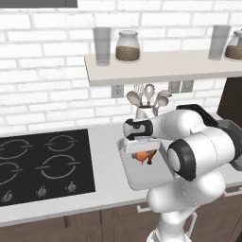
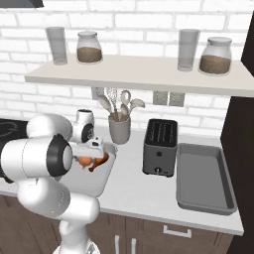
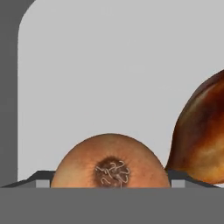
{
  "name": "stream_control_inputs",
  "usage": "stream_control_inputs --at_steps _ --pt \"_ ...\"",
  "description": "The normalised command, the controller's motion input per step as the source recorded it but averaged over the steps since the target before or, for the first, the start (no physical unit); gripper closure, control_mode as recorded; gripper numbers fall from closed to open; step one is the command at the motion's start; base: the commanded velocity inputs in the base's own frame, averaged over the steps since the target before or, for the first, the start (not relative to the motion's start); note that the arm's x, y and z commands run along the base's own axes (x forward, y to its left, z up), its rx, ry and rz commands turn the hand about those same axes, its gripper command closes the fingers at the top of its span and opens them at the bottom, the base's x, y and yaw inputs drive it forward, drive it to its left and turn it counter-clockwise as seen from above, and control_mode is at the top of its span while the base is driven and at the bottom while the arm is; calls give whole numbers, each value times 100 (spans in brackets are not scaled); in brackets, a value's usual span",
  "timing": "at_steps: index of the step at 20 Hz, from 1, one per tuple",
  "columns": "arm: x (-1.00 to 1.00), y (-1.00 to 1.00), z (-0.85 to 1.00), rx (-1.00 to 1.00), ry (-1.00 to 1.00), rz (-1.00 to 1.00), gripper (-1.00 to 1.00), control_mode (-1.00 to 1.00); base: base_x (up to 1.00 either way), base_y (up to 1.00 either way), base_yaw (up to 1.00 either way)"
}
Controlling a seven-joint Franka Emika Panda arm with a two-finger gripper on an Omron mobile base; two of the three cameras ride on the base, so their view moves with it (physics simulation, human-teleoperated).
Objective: Place one onion and one chicken drumstick in each tupperware on the nearby counter, to pack two identical lunches.
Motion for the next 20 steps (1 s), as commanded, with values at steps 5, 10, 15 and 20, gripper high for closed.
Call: stream_control_inputs --at_steps 5,10,15,20 --pt "-19 5 0 0 -5 0 -100 -100 0 0 0" --pt "-40 0 2 0 -11 0 -100 -100 0 0 0" --pt "-94 0 42 0 -11 0 -100 -100 0 0 0" --pt "-100 -2 69 0 -1 0 -100 -100 0 0 0"
